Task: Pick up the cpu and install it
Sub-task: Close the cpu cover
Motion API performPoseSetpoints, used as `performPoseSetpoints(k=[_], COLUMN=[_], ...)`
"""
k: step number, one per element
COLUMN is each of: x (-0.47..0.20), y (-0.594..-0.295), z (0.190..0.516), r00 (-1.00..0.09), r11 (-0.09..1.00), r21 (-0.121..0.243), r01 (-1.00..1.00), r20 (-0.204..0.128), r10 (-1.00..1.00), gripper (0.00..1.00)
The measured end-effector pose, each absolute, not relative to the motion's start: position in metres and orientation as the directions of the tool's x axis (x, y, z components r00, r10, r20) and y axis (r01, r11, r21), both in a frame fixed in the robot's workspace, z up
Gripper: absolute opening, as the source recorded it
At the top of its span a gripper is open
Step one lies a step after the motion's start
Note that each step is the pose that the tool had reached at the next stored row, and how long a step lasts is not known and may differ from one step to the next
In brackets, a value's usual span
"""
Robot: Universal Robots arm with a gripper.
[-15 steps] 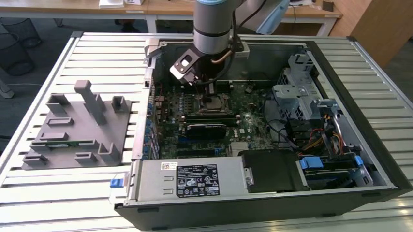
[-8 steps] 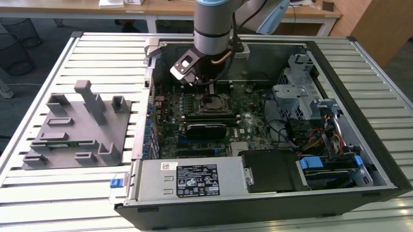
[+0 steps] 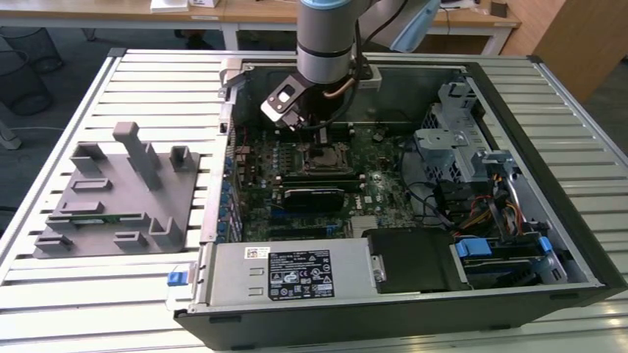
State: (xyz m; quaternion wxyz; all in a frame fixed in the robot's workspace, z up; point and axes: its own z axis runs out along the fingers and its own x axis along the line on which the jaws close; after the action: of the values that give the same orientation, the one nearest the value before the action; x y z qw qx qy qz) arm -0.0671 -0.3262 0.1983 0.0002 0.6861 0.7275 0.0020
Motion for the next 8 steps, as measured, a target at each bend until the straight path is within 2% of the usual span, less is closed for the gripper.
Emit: performPoseSetpoints(k=[8], x=[-0.0671], y=[-0.3259], z=[0.2032], r00=[-0.059], r11=[0.059], r21=[0.003], r01=[0.998], r20=[0.003], r10=[0.998], gripper=[0.11])
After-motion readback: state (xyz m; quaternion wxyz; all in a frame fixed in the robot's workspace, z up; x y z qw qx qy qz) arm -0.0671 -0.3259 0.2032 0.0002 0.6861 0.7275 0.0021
